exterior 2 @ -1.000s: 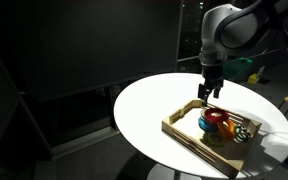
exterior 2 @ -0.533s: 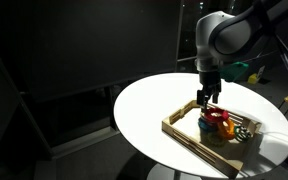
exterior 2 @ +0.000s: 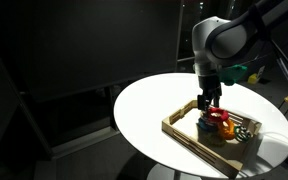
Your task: Pick up the red ring and put it on the table
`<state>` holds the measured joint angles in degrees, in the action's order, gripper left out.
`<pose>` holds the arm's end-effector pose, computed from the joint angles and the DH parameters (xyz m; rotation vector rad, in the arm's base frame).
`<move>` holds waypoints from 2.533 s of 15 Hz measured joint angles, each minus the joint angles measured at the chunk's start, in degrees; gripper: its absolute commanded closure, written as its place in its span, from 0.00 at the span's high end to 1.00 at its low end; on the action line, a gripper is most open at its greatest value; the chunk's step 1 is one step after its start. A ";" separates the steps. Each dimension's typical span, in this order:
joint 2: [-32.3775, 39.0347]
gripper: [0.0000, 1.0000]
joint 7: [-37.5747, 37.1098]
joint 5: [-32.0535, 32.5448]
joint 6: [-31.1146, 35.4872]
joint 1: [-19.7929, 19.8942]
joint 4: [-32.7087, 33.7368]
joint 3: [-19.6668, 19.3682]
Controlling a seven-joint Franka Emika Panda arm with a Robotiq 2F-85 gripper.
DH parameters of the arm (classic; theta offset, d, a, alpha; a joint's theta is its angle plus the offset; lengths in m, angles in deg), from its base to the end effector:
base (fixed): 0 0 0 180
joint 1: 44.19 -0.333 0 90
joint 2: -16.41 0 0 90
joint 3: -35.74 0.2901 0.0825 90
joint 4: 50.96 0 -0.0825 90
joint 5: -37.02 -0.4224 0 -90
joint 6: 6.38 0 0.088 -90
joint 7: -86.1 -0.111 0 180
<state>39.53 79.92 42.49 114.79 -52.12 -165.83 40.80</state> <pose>0.5721 0.1284 0.1780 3.0135 0.2694 -0.4272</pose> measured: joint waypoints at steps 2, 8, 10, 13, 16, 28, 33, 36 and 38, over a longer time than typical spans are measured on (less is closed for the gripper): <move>0.71 1.00 0.00 0.81 0.01 -0.23 0.29 0.00; 3.19 0.99 0.03 2.11 0.01 -0.84 1.76 0.00; 3.85 0.81 0.03 2.20 -0.02 -1.08 2.26 -0.02; 4.44 0.60 0.08 2.23 -0.06 -1.20 2.70 -0.02; 4.47 0.46 0.18 2.30 -0.54 -1.20 3.02 -0.12; 4.76 0.30 0.66 2.32 -2.28 -1.24 4.12 -0.16; 5.02 0.65 0.75 2.32 -2.28 -1.24 4.31 -0.16; 5.02 0.87 0.76 2.32 -2.28 -1.24 4.41 -0.17; 5.02 1.00 0.76 2.59 -2.28 -1.25 4.43 -0.23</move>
<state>44.55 80.68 45.08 112.51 -53.37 -161.40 40.58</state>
